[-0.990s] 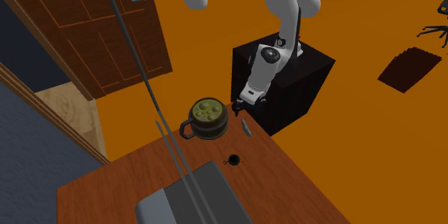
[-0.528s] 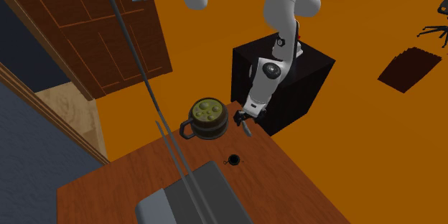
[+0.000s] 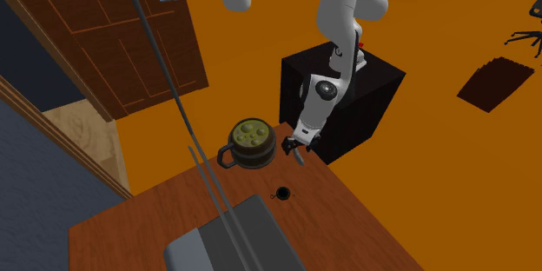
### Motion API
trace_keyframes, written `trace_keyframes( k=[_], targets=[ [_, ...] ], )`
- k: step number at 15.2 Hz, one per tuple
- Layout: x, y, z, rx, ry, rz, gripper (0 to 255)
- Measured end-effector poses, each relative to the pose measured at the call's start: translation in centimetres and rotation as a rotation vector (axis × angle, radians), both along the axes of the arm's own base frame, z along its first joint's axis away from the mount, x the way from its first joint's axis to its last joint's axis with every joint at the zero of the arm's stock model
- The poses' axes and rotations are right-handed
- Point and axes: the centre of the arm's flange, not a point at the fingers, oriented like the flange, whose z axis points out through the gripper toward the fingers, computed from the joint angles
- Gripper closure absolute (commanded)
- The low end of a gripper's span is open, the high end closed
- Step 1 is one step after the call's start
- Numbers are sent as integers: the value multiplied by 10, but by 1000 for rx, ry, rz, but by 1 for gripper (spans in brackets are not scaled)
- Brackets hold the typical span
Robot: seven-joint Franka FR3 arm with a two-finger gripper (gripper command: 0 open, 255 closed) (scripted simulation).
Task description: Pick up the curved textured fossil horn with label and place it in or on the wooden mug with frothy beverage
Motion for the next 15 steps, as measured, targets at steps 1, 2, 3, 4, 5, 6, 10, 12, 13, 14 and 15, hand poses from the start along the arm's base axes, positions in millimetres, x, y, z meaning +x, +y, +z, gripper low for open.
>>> trace_keyframes(
  k=[1, 2, 3, 4, 5, 6, 10, 12, 13, 14, 15],
  targets=[
    [0, 0, 0, 0, 0, 0, 0],
    [0, 0, 0, 0, 0, 0, 255],
    [0, 0, 0, 0, 0, 0, 255],
    [0, 0, 0, 0, 0, 0, 255],
    [0, 0, 0, 0, 0, 0, 255],
    [0, 0, 0, 0, 0, 0, 255],
    [0, 0, 0, 0, 0, 0, 255],
    [0, 0, 0, 0, 0, 0, 255],
    [0, 0, 2, 0, 0, 0, 255],
    [0, 0, 6, 0, 0, 0, 255],
    [0, 0, 11, 0, 0, 0, 255]
  ],
)
